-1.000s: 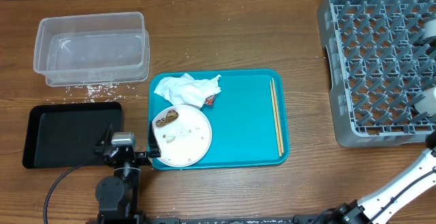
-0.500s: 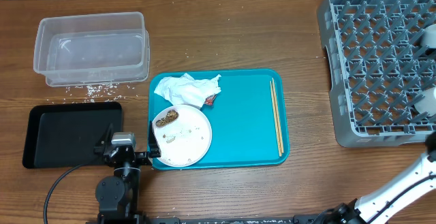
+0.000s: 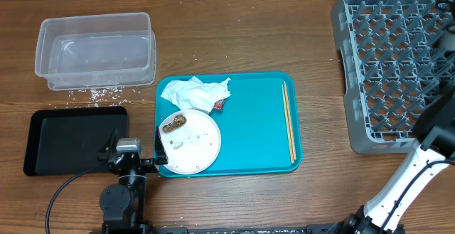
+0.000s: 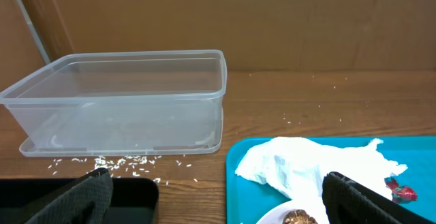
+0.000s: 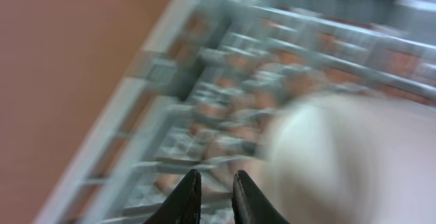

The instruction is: Sort waste into correct bins and load items into the dishwasher

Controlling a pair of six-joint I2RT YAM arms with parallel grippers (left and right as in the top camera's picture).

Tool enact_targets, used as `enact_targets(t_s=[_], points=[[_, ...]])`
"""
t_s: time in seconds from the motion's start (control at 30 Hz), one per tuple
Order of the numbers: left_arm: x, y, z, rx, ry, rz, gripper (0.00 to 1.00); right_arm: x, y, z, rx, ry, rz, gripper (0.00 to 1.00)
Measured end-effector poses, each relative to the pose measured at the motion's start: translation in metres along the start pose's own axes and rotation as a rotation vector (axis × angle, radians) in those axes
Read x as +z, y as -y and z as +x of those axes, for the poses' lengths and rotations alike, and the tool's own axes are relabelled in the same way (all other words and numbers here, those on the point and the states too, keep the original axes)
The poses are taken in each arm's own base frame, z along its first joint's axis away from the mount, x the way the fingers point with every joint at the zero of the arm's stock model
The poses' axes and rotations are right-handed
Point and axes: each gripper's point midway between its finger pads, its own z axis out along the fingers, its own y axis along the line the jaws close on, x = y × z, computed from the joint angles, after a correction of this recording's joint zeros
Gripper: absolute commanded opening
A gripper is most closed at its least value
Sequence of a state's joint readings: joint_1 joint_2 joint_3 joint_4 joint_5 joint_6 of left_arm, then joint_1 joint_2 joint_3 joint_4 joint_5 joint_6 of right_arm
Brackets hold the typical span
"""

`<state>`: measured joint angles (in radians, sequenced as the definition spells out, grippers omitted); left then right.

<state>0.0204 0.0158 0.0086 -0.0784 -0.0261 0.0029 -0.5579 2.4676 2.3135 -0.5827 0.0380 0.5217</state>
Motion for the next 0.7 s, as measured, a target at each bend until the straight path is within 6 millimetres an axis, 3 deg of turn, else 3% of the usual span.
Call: enact_targets(t_s=[0.1, 0.2, 0.37, 0.4, 0.47, 0.6, 0.7], points=[[0.000, 0.000, 0.000, 0.000, 0.000, 0.000, 1.00, 0.006, 0.037, 0.003, 0.010, -0.003, 0.124, 0.18], [0.000, 0.000, 0.000, 0.000, 0.000, 0.000, 1.00, 0.004, 0.060, 0.002, 0.009, -0.009, 0.204, 0.08], [0.000, 0.000, 0.000, 0.000, 0.000, 0.000, 1.00, -0.002, 0.088, 0.007, 0.009, -0.048, 0.294, 0.09], [0.000, 0.000, 0.000, 0.000, 0.000, 0.000, 1.00, -0.003, 0.090, 0.006, 0.010, -0.050, 0.302, 0.13], [0.000, 0.000, 0.000, 0.000, 0.000, 0.000, 1.00, -0.009, 0.089, 0.005, 0.006, -0.056, 0.308, 0.21], [0.000, 0.000, 0.000, 0.000, 0.000, 0.000, 1.00, -0.034, 0.070, -0.009, 0.005, -0.052, 0.259, 0.53], [0.000, 0.000, 0.000, 0.000, 0.000, 0.000, 1.00, -0.075, 0.026, -0.025, 0.019, -0.073, 0.088, 0.53]])
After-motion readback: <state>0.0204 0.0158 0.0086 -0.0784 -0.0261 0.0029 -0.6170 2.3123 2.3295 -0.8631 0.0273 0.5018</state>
